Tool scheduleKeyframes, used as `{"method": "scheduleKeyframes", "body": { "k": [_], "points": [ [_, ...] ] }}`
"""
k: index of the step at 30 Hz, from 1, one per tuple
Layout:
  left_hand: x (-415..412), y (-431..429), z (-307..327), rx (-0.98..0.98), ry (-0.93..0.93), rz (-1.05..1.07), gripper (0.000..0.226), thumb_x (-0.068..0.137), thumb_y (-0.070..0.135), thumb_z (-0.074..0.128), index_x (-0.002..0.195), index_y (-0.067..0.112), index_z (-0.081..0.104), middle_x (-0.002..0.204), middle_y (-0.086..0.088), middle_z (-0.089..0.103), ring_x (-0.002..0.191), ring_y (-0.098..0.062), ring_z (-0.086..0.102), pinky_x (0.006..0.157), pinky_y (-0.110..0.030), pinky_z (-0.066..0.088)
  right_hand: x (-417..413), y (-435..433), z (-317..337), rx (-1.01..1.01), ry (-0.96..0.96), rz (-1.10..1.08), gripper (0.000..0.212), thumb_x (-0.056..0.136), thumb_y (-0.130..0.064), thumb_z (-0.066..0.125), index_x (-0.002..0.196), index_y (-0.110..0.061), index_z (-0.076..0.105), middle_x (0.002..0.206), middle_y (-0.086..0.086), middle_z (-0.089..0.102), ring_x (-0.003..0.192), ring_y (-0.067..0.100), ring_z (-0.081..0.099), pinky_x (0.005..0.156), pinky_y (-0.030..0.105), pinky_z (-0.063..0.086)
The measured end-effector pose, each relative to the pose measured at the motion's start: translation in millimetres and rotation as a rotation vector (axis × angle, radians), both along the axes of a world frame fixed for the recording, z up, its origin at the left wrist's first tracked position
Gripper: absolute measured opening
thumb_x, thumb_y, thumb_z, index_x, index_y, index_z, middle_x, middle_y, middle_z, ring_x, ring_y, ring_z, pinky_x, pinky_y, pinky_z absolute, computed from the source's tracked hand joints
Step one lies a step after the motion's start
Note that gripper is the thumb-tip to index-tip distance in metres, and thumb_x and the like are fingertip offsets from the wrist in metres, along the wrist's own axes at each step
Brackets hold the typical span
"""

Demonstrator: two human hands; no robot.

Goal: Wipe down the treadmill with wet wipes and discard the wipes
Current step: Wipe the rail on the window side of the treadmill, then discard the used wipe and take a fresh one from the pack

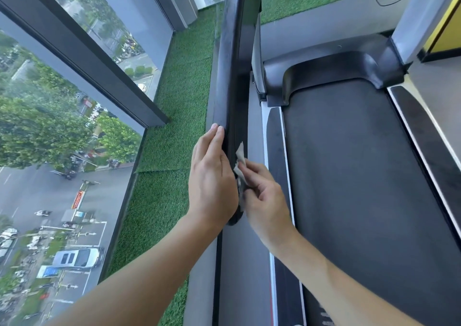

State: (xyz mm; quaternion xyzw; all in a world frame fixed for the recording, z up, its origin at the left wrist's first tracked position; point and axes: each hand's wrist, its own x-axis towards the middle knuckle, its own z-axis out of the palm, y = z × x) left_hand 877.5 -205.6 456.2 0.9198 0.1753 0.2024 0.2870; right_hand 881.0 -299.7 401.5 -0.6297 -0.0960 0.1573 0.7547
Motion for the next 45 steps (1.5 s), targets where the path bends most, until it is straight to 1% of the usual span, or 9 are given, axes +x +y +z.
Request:
{"method": "scheduleKeyframes", "body": {
  "k": [4,10,16,19,23,30,34,40,45],
  "points": [
    [0,0,0,0.01,0.002,-0.001,0.053,0.097,0.015,0.028,0.145,0.007,0.046,0.15,0.001,0.044,0.141,-0.013,0.035,0.118,-0.031,0.027,-30,-9,-6,-0.017,0.058,-0.008,0.048,0.089,-0.009,0.044,0.133,-0.01,0.063,0.131,-0.012,0.058,0.11,0.011,0.062,0.097,0.032,0.05],
    [1,-4,3,-0.003,0.017,0.021,0.046,0.1,0.003,0.032,0.145,0.003,0.046,0.15,-0.003,0.044,0.141,-0.017,0.035,0.118,-0.029,0.026,-57,-23,10,-0.089,0.106,0.049,0.03,0.106,-0.013,0.045,0.121,-0.013,0.07,0.114,0.0,0.057,0.061,0.008,0.05,0.057,0.023,0.044],
    [-30,-15,33,-0.007,0.196,0.02,0.048,0.094,0.004,0.037,0.137,0.01,0.057,0.148,0.004,0.044,0.129,-0.02,0.047,0.106,-0.028,0.037,-66,-61,31,-0.22,0.109,0.227,0.024,0.098,0.004,0.048,0.096,0.008,0.072,0.089,0.003,0.06,0.067,0.01,0.053,0.072,0.029,0.061],
    [-88,-33,33,-0.032,0.11,0.109,0.036,0.092,0.005,0.042,0.113,0.012,0.071,0.121,-0.001,0.061,0.104,-0.025,0.059,0.091,-0.034,0.048,-99,-85,41,-0.196,0.075,0.294,0.018,0.097,-0.004,0.06,0.107,0.0,0.075,0.105,-0.001,0.067,0.066,-0.002,0.059,0.057,0.006,0.048],
    [-186,-70,26,-0.298,0.058,0.191,0.026,0.093,0.012,0.043,0.094,0.015,0.069,0.073,-0.003,0.058,0.064,-0.025,0.047,0.058,-0.026,0.039,-152,-111,33,-0.214,-0.044,0.311,0.017,0.093,-0.023,0.071,0.101,-0.01,0.078,0.092,0.002,0.07,0.078,0.014,0.063,0.072,0.026,0.055],
    [-346,-91,25,-1.192,0.387,-0.023,0.052,0.1,0.057,0.039,0.135,0.019,0.048,0.131,-0.021,0.051,0.105,-0.044,0.061,0.098,-0.054,0.05,-264,-126,61,-0.301,-0.241,0.375,0.025,0.095,-0.008,0.055,0.097,-0.016,0.079,0.097,0.007,0.076,0.092,0.028,0.067,0.079,0.04,0.056],
    [-415,-91,43,-1.341,0.22,0.034,0.038,0.101,0.04,0.045,0.12,0.01,0.058,0.105,-0.019,0.059,0.095,-0.043,0.064,0.1,-0.056,0.049,-324,-104,77,-0.267,-0.28,0.441,0.021,0.093,-0.001,0.055,0.094,-0.01,0.075,0.088,0.01,0.074,0.074,0.021,0.062,0.062,0.03,0.049],
    [-496,-56,52,-1.314,-0.055,0.245,0.018,0.102,0.014,0.046,0.103,0.006,0.062,0.079,-0.008,0.062,0.062,-0.017,0.06,0.062,-0.027,0.057,-400,-49,87,-0.189,-0.296,0.616,0.016,0.092,-0.001,0.06,0.088,-0.017,0.059,0.083,0.0,0.062,0.068,0.008,0.058,0.053,0.014,0.045],
    [-555,6,27,-1.222,-0.284,0.536,0.012,0.093,-0.006,0.057,0.104,-0.007,0.063,0.08,-0.013,0.062,0.056,-0.014,0.06,0.058,-0.025,0.058,-450,12,75,-0.201,-0.18,0.831,0.025,0.093,-0.015,0.064,0.117,-0.02,0.06,0.109,0.002,0.066,0.1,0.014,0.064,0.078,0.029,0.054]
  ]
}}
